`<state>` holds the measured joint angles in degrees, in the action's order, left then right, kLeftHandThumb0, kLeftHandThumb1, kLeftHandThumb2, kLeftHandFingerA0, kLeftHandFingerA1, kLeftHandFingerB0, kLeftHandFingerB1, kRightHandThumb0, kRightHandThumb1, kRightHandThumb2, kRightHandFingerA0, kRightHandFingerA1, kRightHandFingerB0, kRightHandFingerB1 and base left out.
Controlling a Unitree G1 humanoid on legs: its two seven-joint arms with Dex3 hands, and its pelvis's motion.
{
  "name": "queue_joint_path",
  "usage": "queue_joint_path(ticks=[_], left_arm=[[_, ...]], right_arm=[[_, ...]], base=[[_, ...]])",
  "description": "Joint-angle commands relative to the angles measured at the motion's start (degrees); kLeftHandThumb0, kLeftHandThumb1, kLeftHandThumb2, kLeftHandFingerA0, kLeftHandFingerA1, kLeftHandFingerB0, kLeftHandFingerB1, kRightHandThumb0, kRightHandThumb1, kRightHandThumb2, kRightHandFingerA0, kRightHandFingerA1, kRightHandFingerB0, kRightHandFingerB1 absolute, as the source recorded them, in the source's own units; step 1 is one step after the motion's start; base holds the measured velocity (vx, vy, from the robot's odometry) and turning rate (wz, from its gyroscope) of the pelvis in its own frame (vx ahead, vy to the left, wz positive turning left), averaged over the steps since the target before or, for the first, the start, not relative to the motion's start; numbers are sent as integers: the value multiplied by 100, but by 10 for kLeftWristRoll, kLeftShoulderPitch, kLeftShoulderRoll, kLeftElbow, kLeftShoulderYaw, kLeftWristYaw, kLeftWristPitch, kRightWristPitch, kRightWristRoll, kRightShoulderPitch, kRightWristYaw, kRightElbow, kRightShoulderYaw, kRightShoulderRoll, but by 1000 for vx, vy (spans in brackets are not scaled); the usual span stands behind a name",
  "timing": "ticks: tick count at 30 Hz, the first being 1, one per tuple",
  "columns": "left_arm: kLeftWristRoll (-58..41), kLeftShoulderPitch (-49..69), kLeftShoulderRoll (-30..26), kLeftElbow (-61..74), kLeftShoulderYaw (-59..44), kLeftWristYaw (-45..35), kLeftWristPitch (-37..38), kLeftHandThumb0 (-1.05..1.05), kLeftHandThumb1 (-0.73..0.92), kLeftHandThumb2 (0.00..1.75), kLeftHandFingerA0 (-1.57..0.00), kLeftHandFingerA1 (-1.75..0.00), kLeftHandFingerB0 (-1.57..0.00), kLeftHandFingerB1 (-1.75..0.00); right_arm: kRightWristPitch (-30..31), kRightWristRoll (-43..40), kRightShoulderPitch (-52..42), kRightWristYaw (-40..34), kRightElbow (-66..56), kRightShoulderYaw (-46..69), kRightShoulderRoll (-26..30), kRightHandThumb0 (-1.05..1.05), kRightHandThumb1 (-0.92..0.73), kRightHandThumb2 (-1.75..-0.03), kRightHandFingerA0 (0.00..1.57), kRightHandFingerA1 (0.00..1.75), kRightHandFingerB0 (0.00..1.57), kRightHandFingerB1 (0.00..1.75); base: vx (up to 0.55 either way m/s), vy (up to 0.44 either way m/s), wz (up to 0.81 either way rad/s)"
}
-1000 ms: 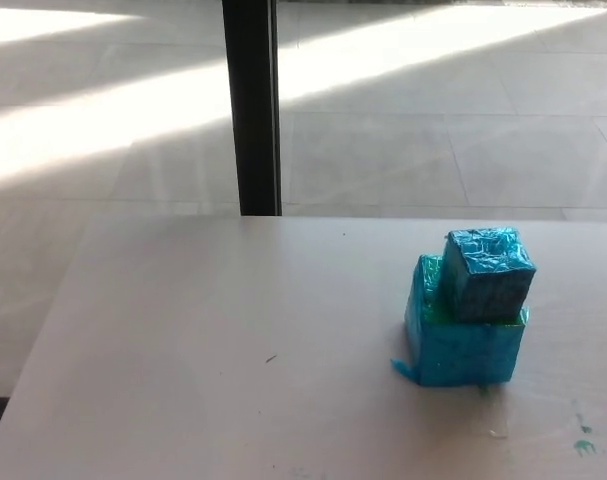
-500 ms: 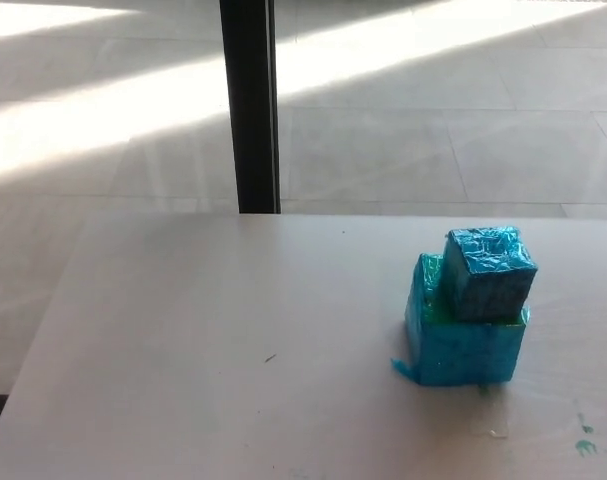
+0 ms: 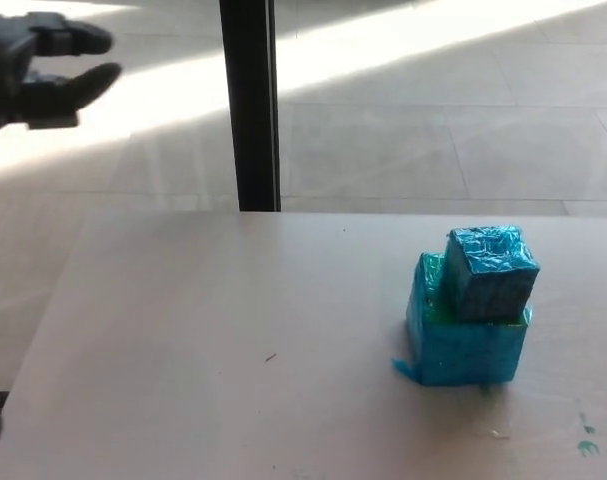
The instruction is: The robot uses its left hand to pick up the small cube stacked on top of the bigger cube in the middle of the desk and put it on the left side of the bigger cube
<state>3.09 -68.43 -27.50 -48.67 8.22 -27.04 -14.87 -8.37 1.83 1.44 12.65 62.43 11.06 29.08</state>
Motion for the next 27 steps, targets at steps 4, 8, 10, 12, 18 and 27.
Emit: queue_joint_path(ticks=[4, 8, 10, 12, 18, 27], left_arm=[[30, -38, 112, 18, 29, 39, -50, -81, 69, 61, -18, -47, -16, -35], [62, -66, 169, -21, 64, 61, -33, -41, 29, 96, -3, -54, 0, -50], [63, -82, 201, -40, 66, 76, -39, -90, 67, 61, -14, -62, -15, -40], [65, -88, 215, -45, 68, 82, -39, -90, 66, 61, -15, -60, -16, -40], [103, -121, 287, -56, 115, 105, -18, -84, 74, 62, -20, -56, -18, -39], [134, -145, 353, -84, 158, 114, -24, -40, 29, 97, -4, -53, 0, -49]], right_arm=[[-11, -8, -11, 2, 0, 5, 12, -50, -55, -90, 50, 64, 38, 53], [-1, -3, -12, 3, -11, 1, 16, -51, -55, -91, 52, 66, 38, 53], [3, -4, -7, 3, -5, 2, 16, -49, -55, -90, 51, 65, 39, 53], [-1, -5, -7, 4, -2, 3, 16, -50, -54, -90, 51, 65, 38, 53], [-6, -7, -5, 13, 5, 5, 18, -47, -69, -61, 54, 54, 45, 38], [-7, 4, -3, 3, 8, -4, 22, -51, -55, -91, 52, 65, 40, 53]], base=[[0, 0, 0], [0, 0, 0], [0, 0, 0], [0, 0, 0], [-1, 0, 1], [0, 0, 0]])
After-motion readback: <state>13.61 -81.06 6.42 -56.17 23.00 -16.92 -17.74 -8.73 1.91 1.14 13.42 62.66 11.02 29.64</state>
